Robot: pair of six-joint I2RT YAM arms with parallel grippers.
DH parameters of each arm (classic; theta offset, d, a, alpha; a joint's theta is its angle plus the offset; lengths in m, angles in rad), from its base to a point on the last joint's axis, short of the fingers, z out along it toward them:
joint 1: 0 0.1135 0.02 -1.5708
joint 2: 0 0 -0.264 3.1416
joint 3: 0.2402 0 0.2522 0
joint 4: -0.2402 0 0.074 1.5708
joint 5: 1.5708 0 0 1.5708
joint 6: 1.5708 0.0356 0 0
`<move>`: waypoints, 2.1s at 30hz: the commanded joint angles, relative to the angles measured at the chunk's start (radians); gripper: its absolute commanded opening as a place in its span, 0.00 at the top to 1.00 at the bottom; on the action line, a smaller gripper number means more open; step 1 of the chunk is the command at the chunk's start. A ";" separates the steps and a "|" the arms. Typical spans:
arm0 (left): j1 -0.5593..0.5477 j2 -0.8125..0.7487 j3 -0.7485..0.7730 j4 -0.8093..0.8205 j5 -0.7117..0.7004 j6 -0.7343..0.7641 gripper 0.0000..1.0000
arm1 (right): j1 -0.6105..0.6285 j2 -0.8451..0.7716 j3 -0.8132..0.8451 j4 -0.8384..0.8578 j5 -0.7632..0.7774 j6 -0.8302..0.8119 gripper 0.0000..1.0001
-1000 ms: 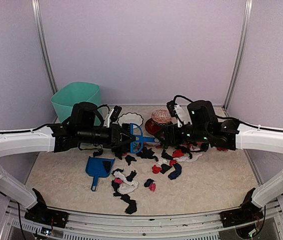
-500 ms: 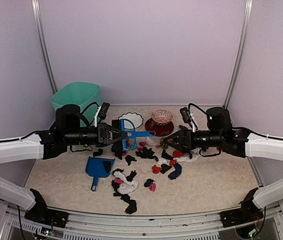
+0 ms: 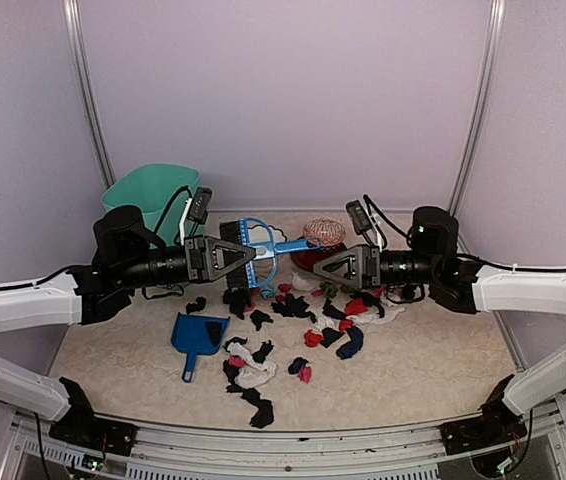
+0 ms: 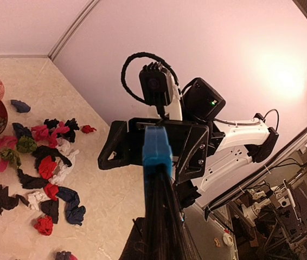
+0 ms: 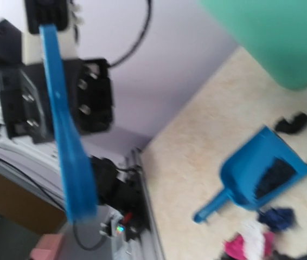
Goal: Sweep away the paper scraps from the table
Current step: Pass from the left arm to the right
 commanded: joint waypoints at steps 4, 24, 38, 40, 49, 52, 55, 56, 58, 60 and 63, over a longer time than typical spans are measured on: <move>-0.027 -0.005 -0.007 0.112 0.022 0.003 1.00 | 0.016 0.069 0.111 0.220 -0.055 0.122 0.09; -0.038 -0.041 -0.018 0.113 -0.019 0.015 1.00 | 0.071 0.141 0.191 0.252 -0.033 0.180 0.39; -0.038 -0.035 -0.014 0.111 -0.015 0.017 1.00 | 0.092 0.154 0.210 0.257 -0.044 0.187 0.56; -0.038 -0.035 -0.012 0.110 -0.013 0.019 1.00 | 0.096 0.158 0.215 0.265 -0.048 0.190 0.58; -0.040 -0.039 -0.020 0.115 -0.017 0.020 1.00 | 0.106 0.165 0.217 0.274 -0.050 0.196 0.68; -0.040 -0.042 -0.025 0.118 -0.017 0.022 1.00 | 0.107 0.160 0.212 0.278 -0.046 0.198 0.69; -0.040 -0.043 -0.028 0.119 -0.015 0.021 1.00 | 0.107 0.154 0.206 0.285 -0.040 0.202 0.69; -0.040 -0.044 -0.028 0.119 -0.016 0.022 1.00 | 0.107 0.154 0.204 0.288 -0.038 0.203 0.69; -0.040 -0.044 -0.029 0.120 -0.016 0.024 1.00 | 0.106 0.154 0.203 0.293 -0.037 0.206 0.70; -0.040 -0.046 -0.030 0.119 -0.017 0.024 1.00 | 0.107 0.154 0.199 0.300 -0.036 0.211 0.71; -0.040 -0.048 -0.032 0.120 -0.019 0.026 1.00 | 0.107 0.156 0.198 0.307 -0.037 0.217 0.74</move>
